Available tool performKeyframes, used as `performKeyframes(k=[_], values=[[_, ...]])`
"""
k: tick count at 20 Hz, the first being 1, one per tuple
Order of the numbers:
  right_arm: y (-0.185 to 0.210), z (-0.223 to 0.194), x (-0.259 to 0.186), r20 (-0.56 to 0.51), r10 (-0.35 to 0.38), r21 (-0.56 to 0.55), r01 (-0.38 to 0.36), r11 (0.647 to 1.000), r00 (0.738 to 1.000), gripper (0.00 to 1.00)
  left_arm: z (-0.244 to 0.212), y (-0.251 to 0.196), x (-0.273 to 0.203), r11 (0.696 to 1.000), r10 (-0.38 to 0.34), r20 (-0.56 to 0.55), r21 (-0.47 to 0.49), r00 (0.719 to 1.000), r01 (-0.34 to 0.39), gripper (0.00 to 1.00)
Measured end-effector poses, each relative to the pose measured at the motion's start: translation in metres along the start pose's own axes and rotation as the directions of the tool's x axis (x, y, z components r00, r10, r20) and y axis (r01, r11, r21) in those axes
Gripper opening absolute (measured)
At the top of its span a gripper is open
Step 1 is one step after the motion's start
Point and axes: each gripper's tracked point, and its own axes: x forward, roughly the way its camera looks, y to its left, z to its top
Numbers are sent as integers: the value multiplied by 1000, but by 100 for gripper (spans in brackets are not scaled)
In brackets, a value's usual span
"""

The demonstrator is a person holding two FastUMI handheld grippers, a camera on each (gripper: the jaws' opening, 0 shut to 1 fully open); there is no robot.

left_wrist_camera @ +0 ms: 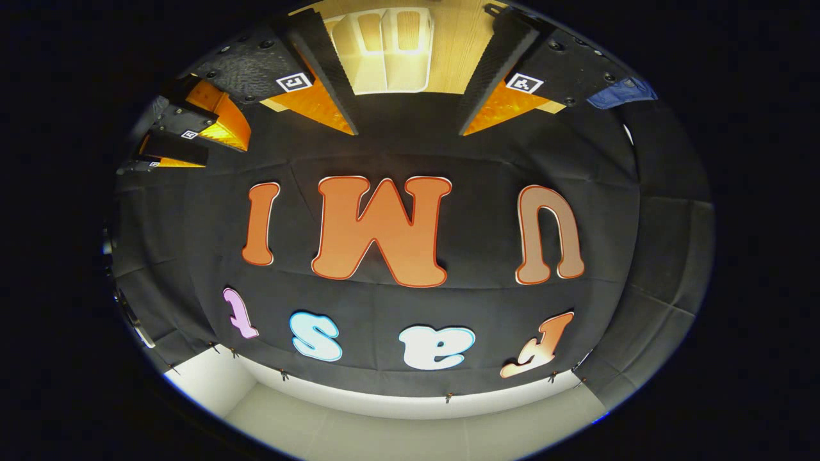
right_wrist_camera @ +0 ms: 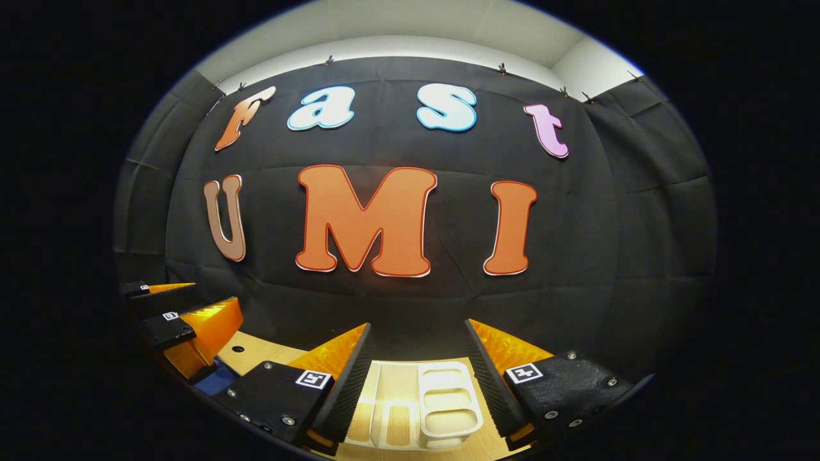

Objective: Open the schoolbag, grab two books from the bookshelf and put them into the schoolbag.

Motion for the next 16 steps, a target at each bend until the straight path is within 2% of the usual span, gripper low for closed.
performKeyframes(k=[8, 16], values=[[5, -7, -1, -18, -1, -6, 1, 1000, 1000, 84, -4, 11, -1, 999, 32, -10, 3, 999, -32, 94], [11, -13, -4, -34, 5, -22, -6, 1000, 999, 84, -14, 13, -8, 999, 31, -66, 20, 997, -30, 95]])
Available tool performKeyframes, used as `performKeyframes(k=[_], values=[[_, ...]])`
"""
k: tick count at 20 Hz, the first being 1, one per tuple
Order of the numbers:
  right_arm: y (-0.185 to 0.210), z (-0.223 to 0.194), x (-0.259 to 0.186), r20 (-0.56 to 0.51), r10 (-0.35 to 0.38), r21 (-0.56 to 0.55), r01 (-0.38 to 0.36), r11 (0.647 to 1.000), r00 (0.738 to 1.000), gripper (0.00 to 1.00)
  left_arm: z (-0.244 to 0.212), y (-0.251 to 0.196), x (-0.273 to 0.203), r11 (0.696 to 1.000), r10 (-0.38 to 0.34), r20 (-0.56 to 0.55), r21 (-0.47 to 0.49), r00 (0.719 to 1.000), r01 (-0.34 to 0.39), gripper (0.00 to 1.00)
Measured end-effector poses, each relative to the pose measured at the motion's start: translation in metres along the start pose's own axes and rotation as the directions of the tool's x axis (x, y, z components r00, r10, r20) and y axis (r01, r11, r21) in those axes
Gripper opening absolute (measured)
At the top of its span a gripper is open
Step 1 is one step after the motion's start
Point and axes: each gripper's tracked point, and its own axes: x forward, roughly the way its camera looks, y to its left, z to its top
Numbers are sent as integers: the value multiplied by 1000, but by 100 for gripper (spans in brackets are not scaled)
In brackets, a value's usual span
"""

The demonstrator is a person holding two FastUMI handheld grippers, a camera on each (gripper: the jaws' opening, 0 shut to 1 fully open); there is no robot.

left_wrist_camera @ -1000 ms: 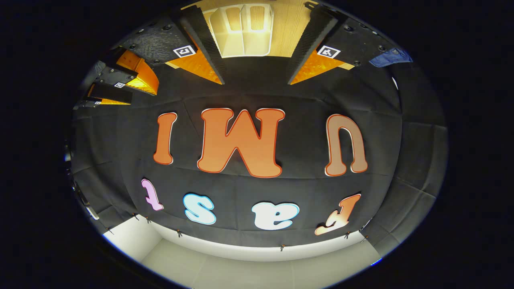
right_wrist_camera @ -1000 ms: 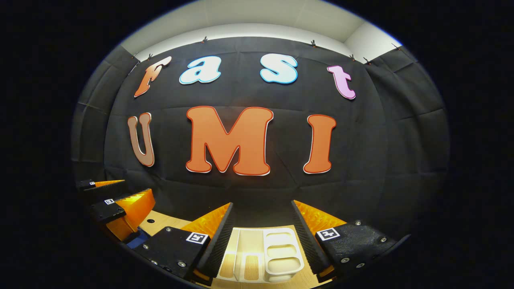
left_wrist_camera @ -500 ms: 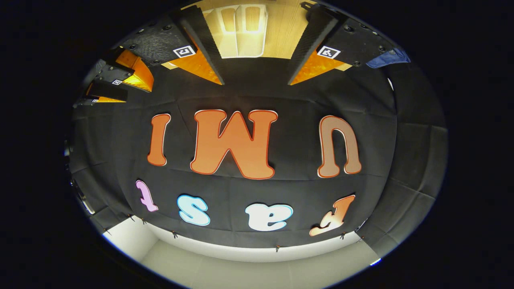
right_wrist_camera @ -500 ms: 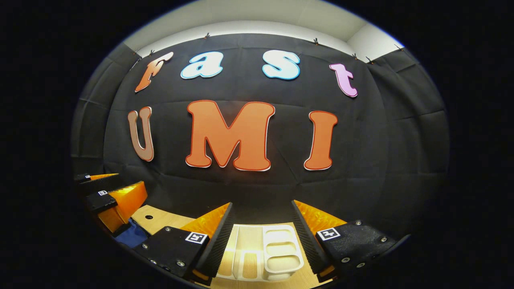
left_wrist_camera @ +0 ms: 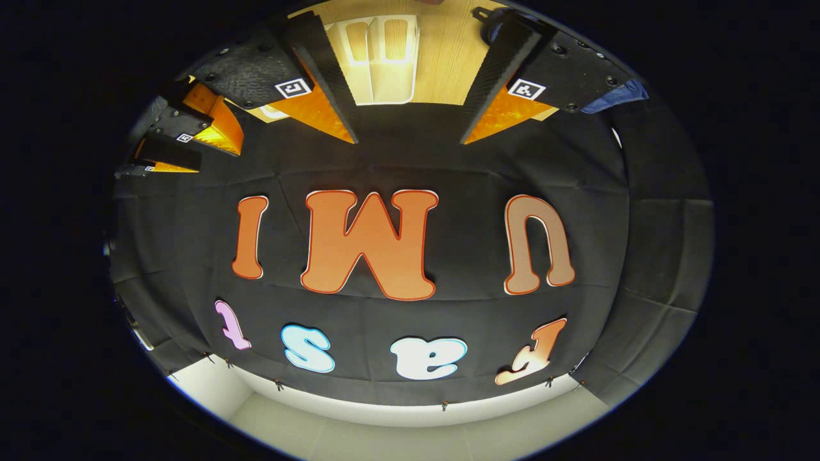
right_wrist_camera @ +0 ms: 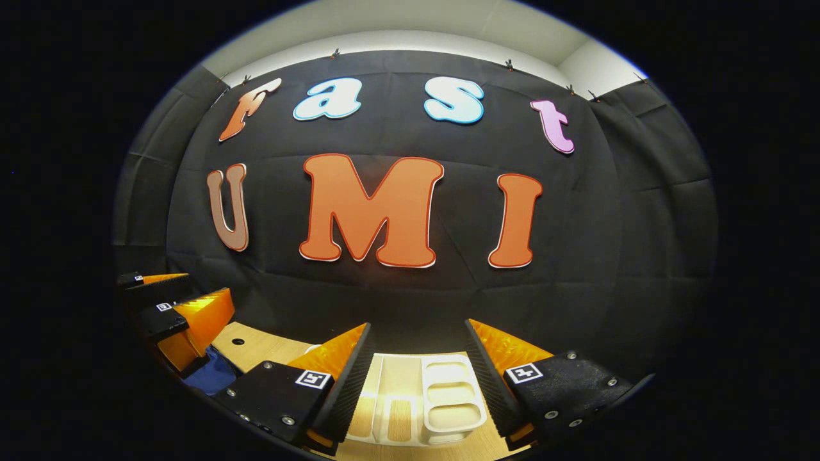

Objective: Open the schoolbag, grab two books from the bookshelf and put them into the schoolbag.

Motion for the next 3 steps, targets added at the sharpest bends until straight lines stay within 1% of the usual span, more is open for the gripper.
performKeyframes(k=[3], values=[[3, -2, -1, -5, 5, -7, -5, 1000, 1000, 83, -3, 2, 0, 1000, 1, -10, 8, 1000, -1, 96]])
